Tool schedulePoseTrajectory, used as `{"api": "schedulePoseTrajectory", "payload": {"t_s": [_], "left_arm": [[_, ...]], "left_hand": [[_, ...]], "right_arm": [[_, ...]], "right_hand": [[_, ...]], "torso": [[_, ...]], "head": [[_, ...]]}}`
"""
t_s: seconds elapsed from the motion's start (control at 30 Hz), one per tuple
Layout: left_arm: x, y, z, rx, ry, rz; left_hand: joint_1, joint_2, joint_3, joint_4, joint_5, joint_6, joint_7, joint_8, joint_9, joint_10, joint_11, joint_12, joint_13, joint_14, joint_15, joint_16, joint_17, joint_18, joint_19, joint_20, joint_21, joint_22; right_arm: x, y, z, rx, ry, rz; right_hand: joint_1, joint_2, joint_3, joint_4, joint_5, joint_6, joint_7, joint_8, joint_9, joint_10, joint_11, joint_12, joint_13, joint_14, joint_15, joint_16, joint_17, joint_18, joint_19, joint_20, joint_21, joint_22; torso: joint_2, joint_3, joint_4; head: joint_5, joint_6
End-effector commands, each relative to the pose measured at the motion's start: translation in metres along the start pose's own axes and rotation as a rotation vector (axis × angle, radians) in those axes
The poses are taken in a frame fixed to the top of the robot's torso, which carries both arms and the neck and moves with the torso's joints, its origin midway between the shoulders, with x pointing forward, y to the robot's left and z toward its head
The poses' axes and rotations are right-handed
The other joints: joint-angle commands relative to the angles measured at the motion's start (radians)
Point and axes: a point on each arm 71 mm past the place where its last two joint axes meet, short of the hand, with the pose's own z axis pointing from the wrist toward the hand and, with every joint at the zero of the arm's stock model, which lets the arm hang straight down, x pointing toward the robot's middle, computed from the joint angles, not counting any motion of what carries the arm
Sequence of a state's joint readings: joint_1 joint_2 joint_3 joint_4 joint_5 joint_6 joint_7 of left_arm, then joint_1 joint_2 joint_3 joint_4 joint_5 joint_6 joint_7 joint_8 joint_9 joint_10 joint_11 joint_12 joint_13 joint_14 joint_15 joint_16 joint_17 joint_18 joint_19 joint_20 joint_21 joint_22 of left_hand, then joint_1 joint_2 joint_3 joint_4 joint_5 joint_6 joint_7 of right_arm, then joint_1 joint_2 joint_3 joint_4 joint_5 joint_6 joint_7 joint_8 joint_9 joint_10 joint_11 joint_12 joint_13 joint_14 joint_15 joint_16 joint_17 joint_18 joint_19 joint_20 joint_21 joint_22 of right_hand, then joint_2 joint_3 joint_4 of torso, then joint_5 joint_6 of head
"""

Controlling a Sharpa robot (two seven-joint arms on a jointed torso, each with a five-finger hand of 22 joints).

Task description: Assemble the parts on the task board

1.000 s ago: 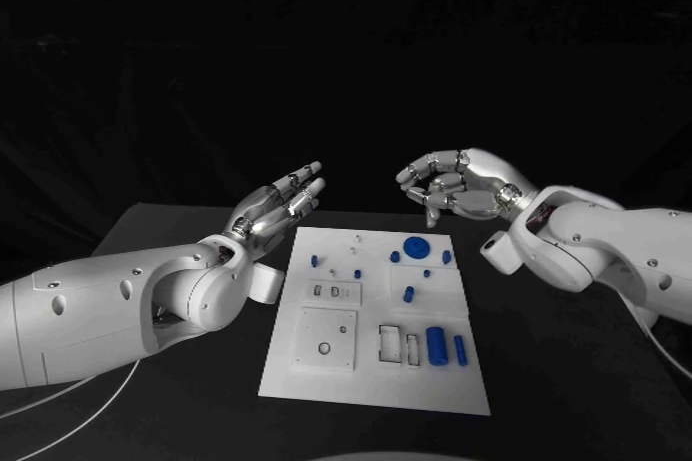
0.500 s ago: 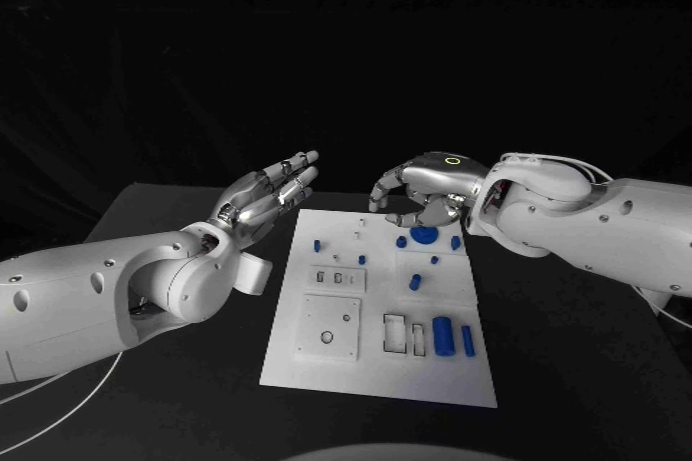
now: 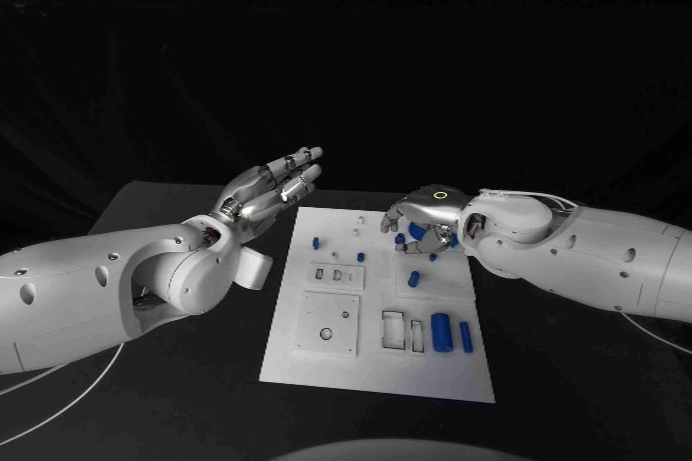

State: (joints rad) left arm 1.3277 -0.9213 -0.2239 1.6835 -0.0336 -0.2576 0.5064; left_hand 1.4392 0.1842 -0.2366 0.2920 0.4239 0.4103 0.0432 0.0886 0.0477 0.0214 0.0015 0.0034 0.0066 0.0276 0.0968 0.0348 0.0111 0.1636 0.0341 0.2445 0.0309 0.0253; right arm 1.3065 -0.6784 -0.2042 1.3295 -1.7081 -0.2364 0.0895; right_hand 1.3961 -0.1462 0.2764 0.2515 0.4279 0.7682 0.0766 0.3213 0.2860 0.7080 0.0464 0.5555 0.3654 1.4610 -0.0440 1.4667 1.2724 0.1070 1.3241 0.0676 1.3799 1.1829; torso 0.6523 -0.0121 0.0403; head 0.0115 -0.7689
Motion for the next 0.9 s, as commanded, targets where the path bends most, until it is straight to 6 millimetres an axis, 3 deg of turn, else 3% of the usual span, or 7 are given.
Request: {"api": "schedulePoseTrajectory", "payload": {"t_s": [0.03,0.27,0.37,0.47,0.73,0.9], "left_arm": [[0.003,-0.001,0.003,0.013,0.042,0.007],[0.003,0.001,0.005,0.015,0.055,0.021],[0.004,0.002,0.006,0.016,0.054,0.027],[0.003,0.002,0.006,0.016,0.051,0.031],[0.002,0.003,0.006,0.006,0.048,0.033],[0.002,0.004,0.006,-0.003,0.053,0.031]], "left_hand": [[0.012,0.001,0.003,-0.003,0.006,0.009,0.000,0.006,0.001,-0.007,-0.003,0.001,-0.002,-0.004,0.005,-0.001,0.000,0.017,0.004,0.006,0.006,-0.006],[0.017,0.003,0.003,-0.003,0.011,0.014,-0.001,0.010,0.001,-0.009,-0.004,0.000,-0.003,-0.007,-0.001,-0.004,-0.001,0.017,0.005,0.007,0.007,-0.006],[0.025,0.006,0.004,-0.003,0.015,0.015,0.003,0.015,0.001,-0.012,0.001,0.000,-0.003,-0.017,-0.032,-0.016,-0.005,0.016,0.003,0.004,0.006,-0.007],[0.029,0.008,0.003,-0.003,0.017,0.015,0.008,0.019,0.002,-0.014,0.008,-0.001,-0.004,-0.023,-0.056,-0.024,-0.007,0.016,0.001,0.002,0.004,-0.008],[0.036,0.012,0.005,-0.004,0.022,0.024,0.014,0.025,0.003,-0.013,0.016,-0.001,-0.004,-0.023,-0.061,-0.023,-0.007,0.016,0.001,0.000,0.004,-0.008],[0.042,0.015,0.008,-0.006,0.025,0.029,0.018,0.028,0.003,-0.012,0.020,0.000,-0.003,-0.023,-0.059,-0.022,-0.007,0.016,0.001,0.001,0.005,-0.008]], "right_arm": [[0.006,-0.006,0.001,0.028,-0.016,-0.017],[0.015,-0.019,0.002,0.073,0.001,-0.020],[0.017,-0.024,0.002,0.092,0.002,-0.023],[0.020,-0.028,0.003,0.104,-0.006,-0.024],[0.029,-0.028,0.008,0.114,-0.072,-0.014],[0.032,-0.031,0.010,0.135,-0.068,-0.013]], "right_hand": [[-0.010,-0.004,0.014,-0.008,0.001,0.039,0.002,-0.039,-0.019,0.035,-0.001,-0.046,-0.021,0.003,-0.001,-0.004,-0.002,-0.017,0.009,-0.001,0.003,0.010],[0.003,-0.004,0.025,-0.038,0.018,0.081,-0.007,-0.058,-0.016,0.030,0.001,-0.099,-0.036,-0.011,0.003,-0.018,-0.030,-0.011,-0.011,0.002,-0.016,-0.013],[0.008,0.000,0.030,-0.055,0.048,0.094,-0.018,-0.064,-0.006,0.023,0.002,-0.119,-0.038,-0.020,0.004,-0.024,-0.043,-0.008,-0.022,0.003,-0.027,-0.025],[0.003,0.004,0.032,-0.063,0.057,0.084,-0.016,-0.079,-0.004,0.002,0.000,-0.135,-0.039,-0.035,0.004,-0.038,-0.071,-0.002,-0.042,0.004,-0.044,-0.048],[-0.007,0.015,0.032,-0.068,0.049,0.079,-0.027,-0.094,-0.001,-0.008,0.006,-0.142,-0.033,-0.035,0.008,-0.036,-0.066,-0.003,-0.043,0.006,-0.048,-0.046],[-0.008,0.019,0.032,-0.076,0.040,0.077,-0.036,-0.103,0.002,-0.021,0.012,-0.146,-0.029,-0.041,0.011,-0.040,-0.077,0.000,-0.052,0.009,-0.056,-0.057]], "torso": [[-0.004,-0.0014,0.0009],[-0.004,-0.0016,0.0020],[-0.005,-0.0010,0.0019],[-0.005,-0.0014,0.0021],[-0.005,-0.0001,0.0028],[-0.007,-0.0017,0.0015]], "head": [[-0.001,0.004],[-0.004,0.007],[-0.001,0.010],[-0.001,0.011],[0.002,0.009],[0.002,0.009]]}}
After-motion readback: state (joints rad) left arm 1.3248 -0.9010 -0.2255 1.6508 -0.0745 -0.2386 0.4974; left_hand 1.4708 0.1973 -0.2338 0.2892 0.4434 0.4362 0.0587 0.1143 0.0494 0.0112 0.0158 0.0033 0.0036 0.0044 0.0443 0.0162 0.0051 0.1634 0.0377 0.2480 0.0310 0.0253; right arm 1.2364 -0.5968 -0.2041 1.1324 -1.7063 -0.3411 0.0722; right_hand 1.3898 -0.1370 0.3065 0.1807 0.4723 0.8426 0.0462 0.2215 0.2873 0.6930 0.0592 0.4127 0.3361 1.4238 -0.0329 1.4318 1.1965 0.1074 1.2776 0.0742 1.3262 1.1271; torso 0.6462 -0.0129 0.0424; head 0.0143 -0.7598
